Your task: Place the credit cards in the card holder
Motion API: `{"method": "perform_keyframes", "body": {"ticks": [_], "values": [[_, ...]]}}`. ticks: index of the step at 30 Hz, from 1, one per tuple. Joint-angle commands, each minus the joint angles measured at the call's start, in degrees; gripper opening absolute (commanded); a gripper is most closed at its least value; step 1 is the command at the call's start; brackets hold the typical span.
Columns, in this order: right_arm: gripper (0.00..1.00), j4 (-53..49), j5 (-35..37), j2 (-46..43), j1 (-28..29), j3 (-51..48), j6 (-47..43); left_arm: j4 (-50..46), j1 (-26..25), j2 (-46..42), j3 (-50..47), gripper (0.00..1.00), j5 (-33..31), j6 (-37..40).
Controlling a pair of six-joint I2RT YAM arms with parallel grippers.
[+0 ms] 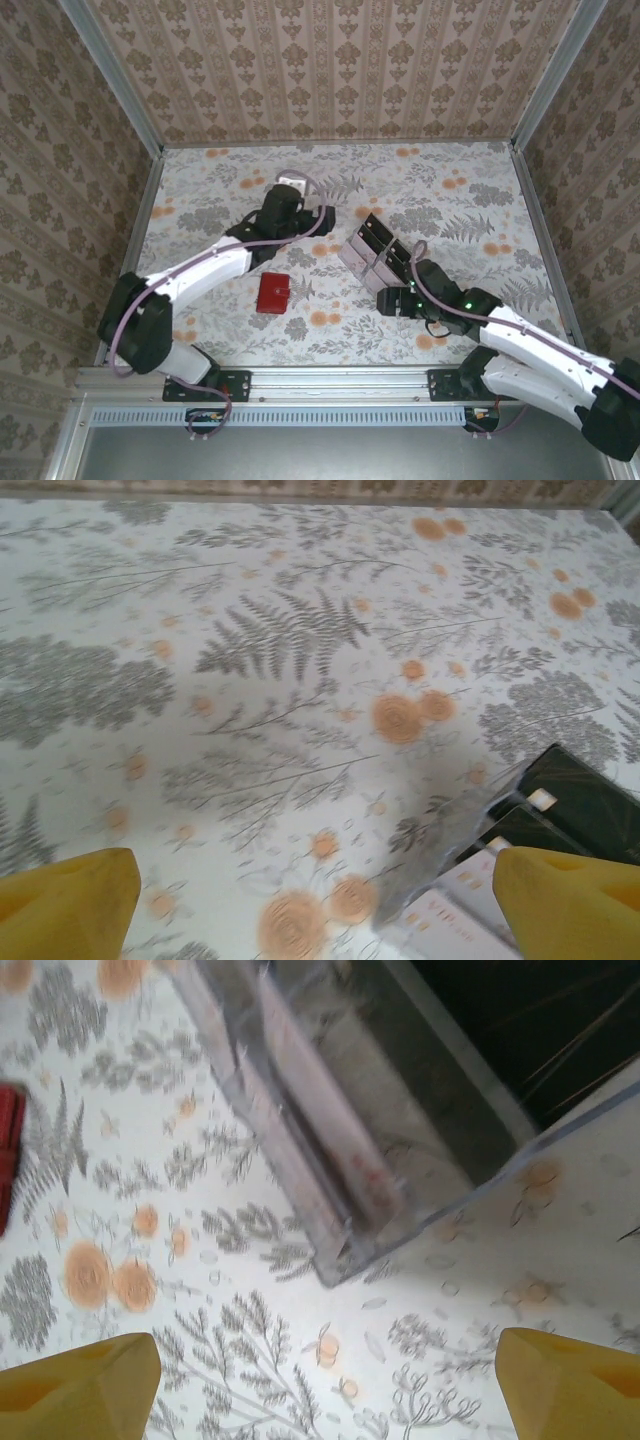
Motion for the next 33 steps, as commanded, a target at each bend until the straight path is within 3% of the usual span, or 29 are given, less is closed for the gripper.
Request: {"method": "perform_keyframes", "body": {"ticks": [1, 6, 14, 26, 33], "values": [[0.89, 2.6, -0.2, 4.1, 3.9, 0.3, 2.8, -4.4, 2.3, -5.3, -4.0, 1.0, -2.5, -2.5], [0.89, 8.4, 1.2, 12.7, 7.8, 1.4, 4.2, -7.1, 5.7, -13.8, -10.3, 1.0, -2.2, -4.1], [0.89, 13.6, 3.6, 22.0, 8.2, 5.5, 3.6, -10.3, 7.2, -22.6, -17.3, 1.0, -2.7, -6.7], [0.91, 17.3, 6.0, 33.8, 4.4, 14.1, 2.9, -10.7, 7.5, -24.5, -20.9, 1.0, -1.1, -8.7], [0.93, 15.5, 3.6, 33.8, 1.7, 18.9, -1.0, -11.0, 7.5, -23.3, -20.7, 1.0, -0.4, -9.5]]}}
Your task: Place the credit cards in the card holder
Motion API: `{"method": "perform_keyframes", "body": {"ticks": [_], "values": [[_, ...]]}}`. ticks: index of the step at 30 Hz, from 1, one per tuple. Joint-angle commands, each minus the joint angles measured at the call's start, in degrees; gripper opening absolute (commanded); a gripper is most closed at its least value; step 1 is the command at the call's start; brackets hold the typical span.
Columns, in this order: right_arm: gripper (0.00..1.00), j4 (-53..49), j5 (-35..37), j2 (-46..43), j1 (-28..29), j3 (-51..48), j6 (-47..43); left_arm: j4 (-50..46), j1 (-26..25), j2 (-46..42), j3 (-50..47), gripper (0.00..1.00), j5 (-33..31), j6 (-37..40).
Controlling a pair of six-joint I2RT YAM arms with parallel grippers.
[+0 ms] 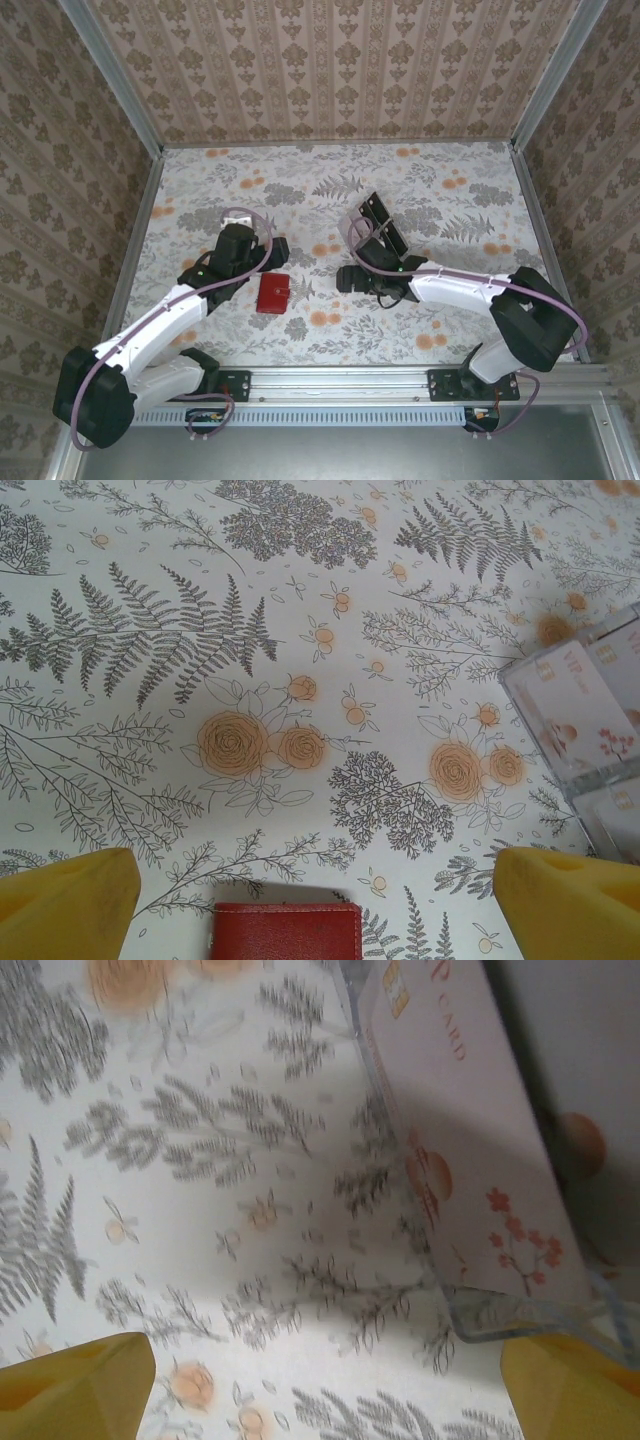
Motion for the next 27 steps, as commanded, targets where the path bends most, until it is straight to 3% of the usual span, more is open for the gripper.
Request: {"method": "perform_keyframes", "body": {"ticks": [1, 4, 9, 14, 19, 27], "values": [[0.94, -0.8, -1.2, -2.2, -0.3, 2.6, -2.7, -2.0, 0.3, 0.3, -0.4, 1.0, 0.9, -1.8], [1.0, -3.7, -1.6, -5.7, 0.2, 2.4, -2.4, -3.0, 0.3, 0.3, -1.1, 1.0, 1.3, -3.0], [1.0, -11.2, 5.8, -14.2, -0.7, 1.3, 5.0, -3.0, 0.3, -0.3, -3.7, 1.0, 3.4, -4.8], [1.0, -2.2, -3.1, -19.9, -5.1, -4.9, 2.1, -2.1, 0.3, 0.0, -7.2, 1.0, 5.1, -6.4], [0.99, -0.6, -8.1, -17.8, -5.2, -4.4, 0.5, 1.8, 0.1, 0.5, -10.8, 1.0, 7.3, -8.4], [0.84, -0.1, -11.7, -10.6, -3.5, -2.6, 1.1, 6.6, -3.4, 3.0, -13.1, 1.0, 8.4, -11.4]]}}
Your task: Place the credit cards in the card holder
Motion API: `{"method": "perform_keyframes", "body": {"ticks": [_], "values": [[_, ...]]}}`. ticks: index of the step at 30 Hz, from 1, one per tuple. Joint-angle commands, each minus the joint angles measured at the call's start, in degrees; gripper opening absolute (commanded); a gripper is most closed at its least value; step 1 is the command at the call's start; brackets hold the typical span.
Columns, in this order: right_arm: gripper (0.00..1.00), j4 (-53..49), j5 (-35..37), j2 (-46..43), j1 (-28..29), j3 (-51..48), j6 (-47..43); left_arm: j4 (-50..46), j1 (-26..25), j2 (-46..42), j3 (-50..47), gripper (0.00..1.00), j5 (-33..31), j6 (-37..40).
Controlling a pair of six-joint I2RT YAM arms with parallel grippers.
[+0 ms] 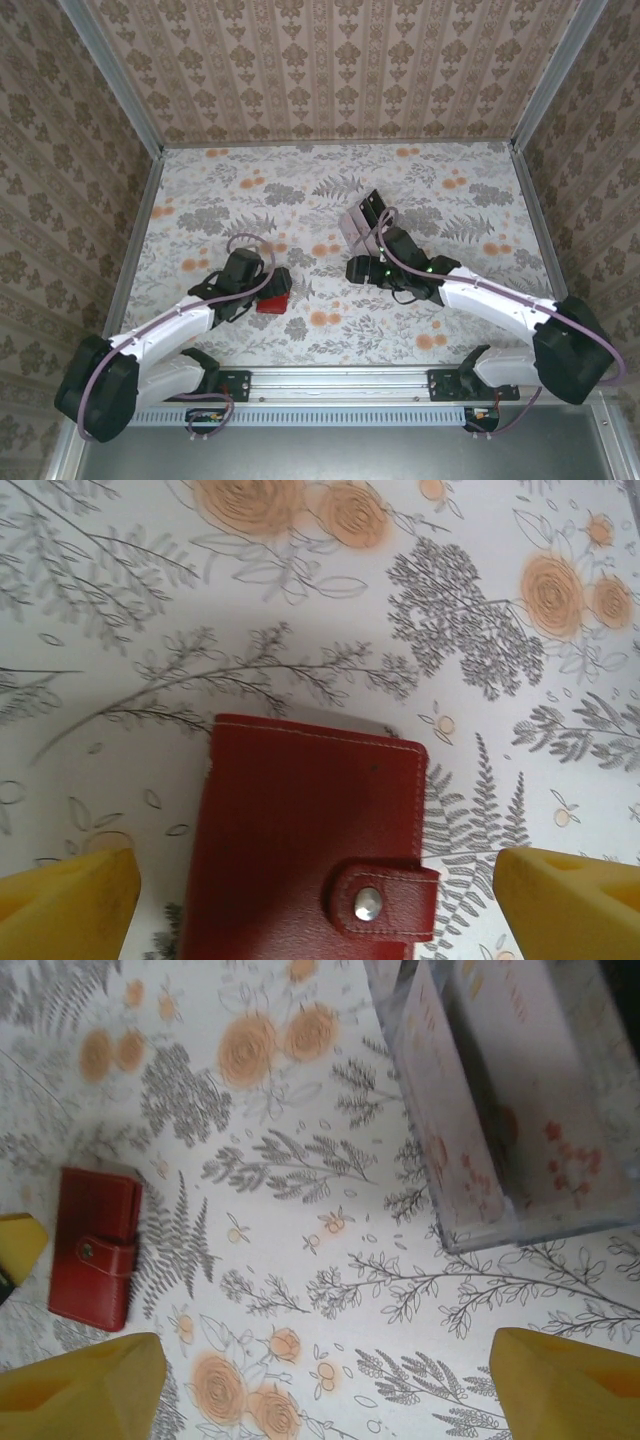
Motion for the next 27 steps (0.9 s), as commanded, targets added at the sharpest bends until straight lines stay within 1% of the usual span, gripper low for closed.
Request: {"method": "perform_keyframes", "body": {"ticks": [1, 7, 11, 14, 17, 20, 22, 24, 27], "values": [[0.83, 0.5, -2.1, 1.7, 1.3, 1.5, -0.1, 3.9, -2.0, 1.2, -1.2, 1.0, 0.7, -2.9], [0.79, 0.0, -1.2, 3.1, 2.4, 2.1, -0.3, 8.7, -7.4, 5.1, -1.5, 1.0, -0.4, -6.8], [0.79, -1.0, -0.3, 2.7, 2.5, 2.1, -0.7, 12.9, -12.6, 6.5, -1.0, 1.0, -2.2, -10.2], [0.78, -2.1, 0.6, 2.2, 2.5, 2.5, -1.1, 14.6, -16.0, 7.4, 0.6, 1.0, -4.0, -12.1], [0.77, -3.7, 1.9, 2.0, 2.8, 2.9, -0.9, 14.2, -17.8, 7.1, 2.0, 1.0, -6.3, -13.7], [0.75, -7.1, 4.6, 2.5, 4.5, 4.8, -1.0, 10.0, -17.7, 4.7, 3.3, 1.0, -10.3, -14.4], [0.73, -9.6, 6.8, 3.7, 6.4, 6.7, -0.6, 6.0, -16.8, 2.5, 4.4, 1.0, -12.9, -13.8], [0.72, -11.7, 8.9, 6.1, 8.7, 9.2, 0.2, 2.4, -14.3, 0.6, 5.3, 1.0, -14.0, -12.8], [0.71, -14.6, 11.9, 12.0, 12.4, 13.7, 1.2, -0.1, -8.2, -1.4, 5.5, 1.0, -11.5, -11.1]]}}
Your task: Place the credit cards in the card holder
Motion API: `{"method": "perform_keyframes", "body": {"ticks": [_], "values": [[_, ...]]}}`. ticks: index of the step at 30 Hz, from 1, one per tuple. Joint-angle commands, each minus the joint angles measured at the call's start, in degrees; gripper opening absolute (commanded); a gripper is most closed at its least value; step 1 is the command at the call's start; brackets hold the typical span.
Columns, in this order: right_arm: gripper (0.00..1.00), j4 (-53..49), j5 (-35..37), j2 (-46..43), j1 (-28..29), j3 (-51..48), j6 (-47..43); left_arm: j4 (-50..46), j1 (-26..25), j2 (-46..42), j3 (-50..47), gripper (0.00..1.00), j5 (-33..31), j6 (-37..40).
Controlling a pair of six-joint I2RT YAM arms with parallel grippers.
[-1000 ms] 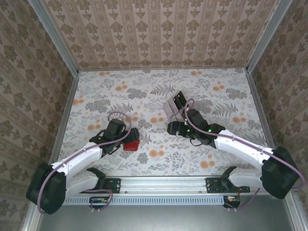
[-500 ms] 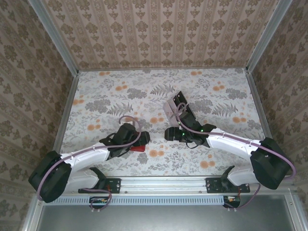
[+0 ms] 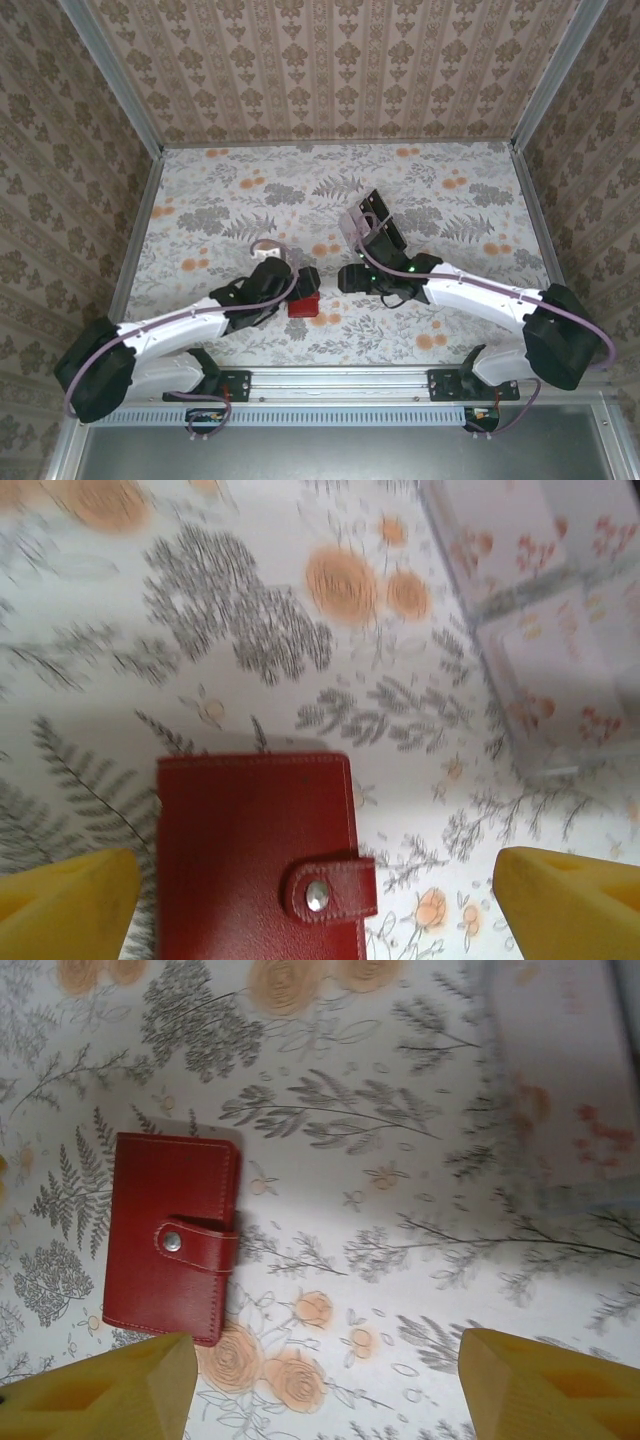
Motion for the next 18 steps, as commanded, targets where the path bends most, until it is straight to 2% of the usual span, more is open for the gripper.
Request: {"method": "perform_keyframes", "body": {"ticks": [1, 9, 14, 18], "values": [[0.69, -6.7, 5.7, 6.1, 3.9, 5.5, 1.1, -6.3, 6.5, -2.4, 1.3, 1.0, -0.3, 1.9], [0.59, -18.5, 12.0, 24.0, 11.3, 24.6, -0.8, -9.8, 24.2, -6.3, 0.7, 1.0, 6.8, 7.5], [0.56, -21.9, 13.4, 30.8, 12.9, 31.4, -1.2, -9.1, 30.8, -8.0, -1.1, 1.0, 11.3, 7.7], [0.55, -23.2, 13.6, 33.7, 13.5, 34.5, -1.1, -8.8, 33.7, -9.1, -2.4, 1.0, 13.3, 7.7]]}}
